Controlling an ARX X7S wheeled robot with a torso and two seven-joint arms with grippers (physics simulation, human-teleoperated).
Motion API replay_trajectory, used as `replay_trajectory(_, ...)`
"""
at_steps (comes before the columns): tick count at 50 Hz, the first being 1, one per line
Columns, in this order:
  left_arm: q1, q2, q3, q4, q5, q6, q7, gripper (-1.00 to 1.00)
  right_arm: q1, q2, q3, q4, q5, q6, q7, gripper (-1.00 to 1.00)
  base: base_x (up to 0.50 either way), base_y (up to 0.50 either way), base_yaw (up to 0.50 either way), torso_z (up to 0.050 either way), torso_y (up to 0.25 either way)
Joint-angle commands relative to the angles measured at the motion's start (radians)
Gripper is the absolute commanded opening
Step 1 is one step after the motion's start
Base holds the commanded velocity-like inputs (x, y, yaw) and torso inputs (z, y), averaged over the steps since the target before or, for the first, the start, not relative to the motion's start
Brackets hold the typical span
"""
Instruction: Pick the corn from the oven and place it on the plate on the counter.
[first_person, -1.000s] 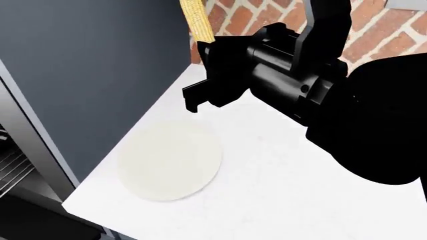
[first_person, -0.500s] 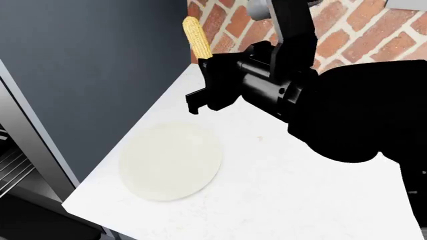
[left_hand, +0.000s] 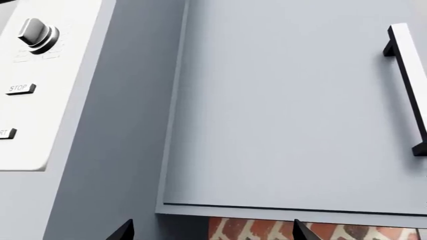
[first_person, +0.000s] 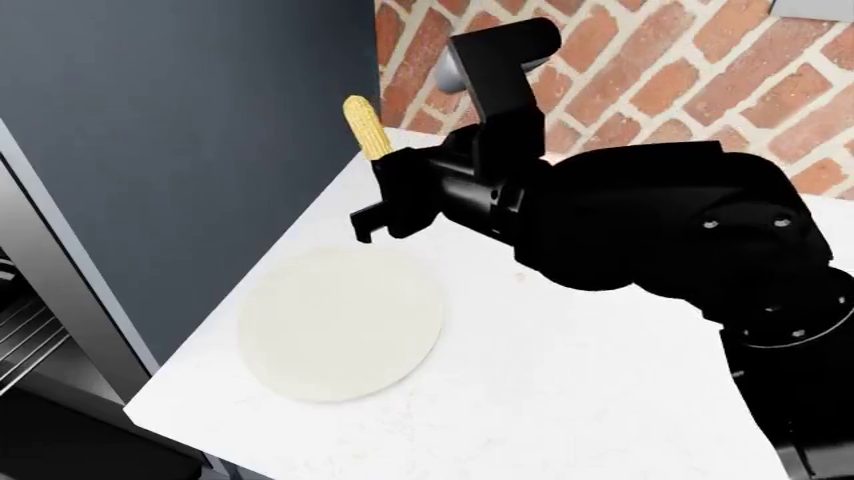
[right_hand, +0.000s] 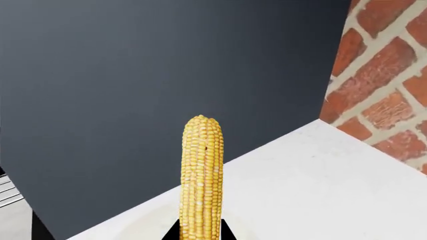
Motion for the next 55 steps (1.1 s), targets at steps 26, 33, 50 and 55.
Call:
replay_trajectory(26, -0.009, 0.003, 0.015, 0.001, -0.002, 0.009, -0.008, 1.00, -0.065, -0.046, -0.073, 0.059, -0.083, -0.013, -0.083, -1.00, 0.00, 0.00, 0.00, 0.001, 0.000)
replay_trajectory(33, -0.006, 0.002, 0.017, 0.002, 0.002, 0.011, -0.007, 1.00, -0.084, -0.050, -0.089, 0.047, -0.076, -0.004, -0.082, -1.00, 0.00, 0.00, 0.00, 0.000, 0.001)
replay_trajectory(50, 0.007, -0.001, 0.015, 0.005, 0.013, 0.021, 0.001, 1.00, -0.053, -0.068, -0.120, 0.068, -0.062, 0.038, -0.109, -1.00, 0.00, 0.00, 0.00, 0.000, 0.001)
replay_trajectory(55, 0.007, -0.005, 0.015, 0.007, 0.010, 0.023, -0.003, 1.00, -0.054, -0.077, -0.128, 0.067, -0.058, 0.042, -0.109, -1.00, 0.00, 0.00, 0.00, 0.000, 0.000)
